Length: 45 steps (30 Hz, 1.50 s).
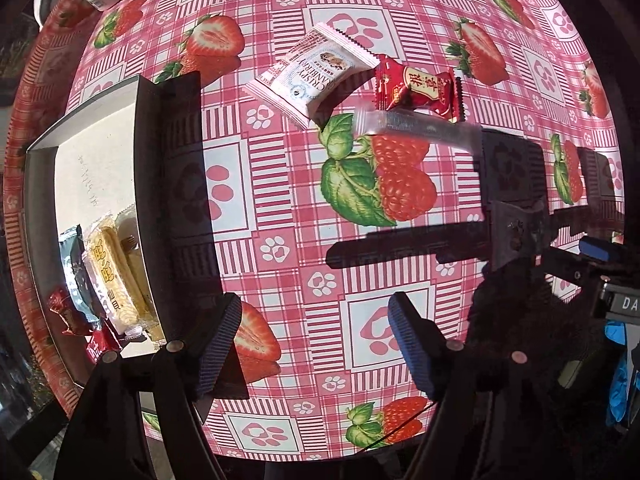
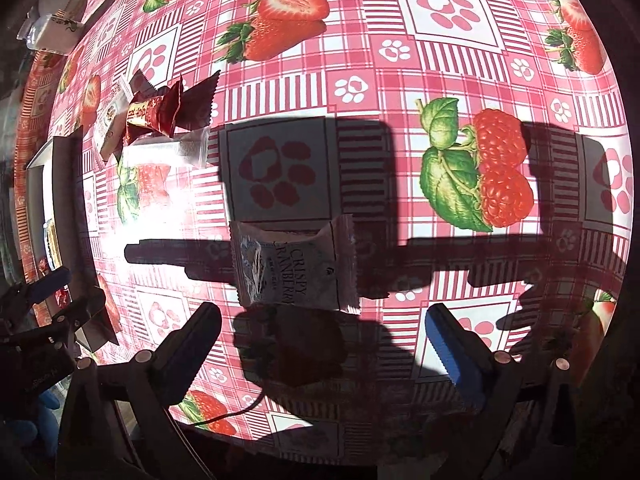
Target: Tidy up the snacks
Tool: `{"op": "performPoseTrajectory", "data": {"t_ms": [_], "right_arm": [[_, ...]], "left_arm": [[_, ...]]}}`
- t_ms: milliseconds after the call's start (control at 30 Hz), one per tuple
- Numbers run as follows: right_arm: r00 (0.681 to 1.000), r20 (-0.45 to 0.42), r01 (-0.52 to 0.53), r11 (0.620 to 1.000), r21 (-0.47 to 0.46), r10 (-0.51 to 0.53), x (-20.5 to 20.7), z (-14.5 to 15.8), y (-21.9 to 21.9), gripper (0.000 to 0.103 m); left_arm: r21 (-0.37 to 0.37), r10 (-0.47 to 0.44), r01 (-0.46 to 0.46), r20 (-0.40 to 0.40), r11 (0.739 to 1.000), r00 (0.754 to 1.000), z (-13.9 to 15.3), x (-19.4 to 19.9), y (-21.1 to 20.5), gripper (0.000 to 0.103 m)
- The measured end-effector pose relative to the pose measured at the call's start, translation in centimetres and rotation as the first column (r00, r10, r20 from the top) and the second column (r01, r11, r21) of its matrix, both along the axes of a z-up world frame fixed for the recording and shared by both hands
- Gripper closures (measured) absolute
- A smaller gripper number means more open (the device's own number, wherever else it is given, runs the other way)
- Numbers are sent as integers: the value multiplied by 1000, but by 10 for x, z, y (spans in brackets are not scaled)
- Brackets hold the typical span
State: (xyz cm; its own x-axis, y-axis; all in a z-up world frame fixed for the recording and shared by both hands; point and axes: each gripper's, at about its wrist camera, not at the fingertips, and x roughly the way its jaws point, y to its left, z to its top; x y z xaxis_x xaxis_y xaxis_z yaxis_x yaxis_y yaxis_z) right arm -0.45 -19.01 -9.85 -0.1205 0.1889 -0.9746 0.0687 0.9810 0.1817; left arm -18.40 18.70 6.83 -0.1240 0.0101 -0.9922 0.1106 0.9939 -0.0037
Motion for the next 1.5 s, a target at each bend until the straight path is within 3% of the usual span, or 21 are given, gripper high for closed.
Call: {"op": "performPoseTrajectory", "data": {"t_ms": [100,300,500,667,800,1033,1100,1200,1267,1300,1367,1500], "right_arm": [[1000,-15,13,1000,-9,-13,-4,-4,-14,0],[998,-44,44,999,-10,-44,-11,-13,-35,0],[997,-58,48,999,5,-47,-29,-25,-32,0],[982,-106,166,983,75,-158,-43,-36,-43,0],[937,-155,333,933,133,-312,-50,-42,-64,0],[784,-232,619,755,218,-576,-46,-58,-78,0],[765,-224,642,738,206,-603,-37,-61,-75,0],[790,-202,607,785,125,-578,-25,-62,-60,0],[824,-175,560,822,104,-539,-21,-60,-51,3],[846,-157,525,848,73,-510,-21,-57,-44,10],[887,-127,450,893,21,-444,-24,-53,-36,22],[956,-89,280,960,6,-278,-34,-46,-27,42]], "left_arm": [[-2,19,-19,-17,1000,1000,-2,-6,23,24],[14,19,-19,-13,1000,1000,-10,-14,26,24],[64,-20,15,73,998,997,2,22,27,24],[146,-98,76,153,986,983,0,59,31,24],[163,-177,151,156,975,972,-20,79,22,24],[168,-240,215,146,962,960,-44,90,25,22],[154,-244,221,157,963,957,-44,92,26,22],[133,-240,221,159,966,958,-42,93,19,25],[67,-221,213,157,975,963,-54,98,5,40],[49,-210,205,152,978,966,-53,104,2,46],[51,-204,198,148,979,968,-52,98,3,47],[-3,-152,153,108,988,982,-57,58,7,47]]}}
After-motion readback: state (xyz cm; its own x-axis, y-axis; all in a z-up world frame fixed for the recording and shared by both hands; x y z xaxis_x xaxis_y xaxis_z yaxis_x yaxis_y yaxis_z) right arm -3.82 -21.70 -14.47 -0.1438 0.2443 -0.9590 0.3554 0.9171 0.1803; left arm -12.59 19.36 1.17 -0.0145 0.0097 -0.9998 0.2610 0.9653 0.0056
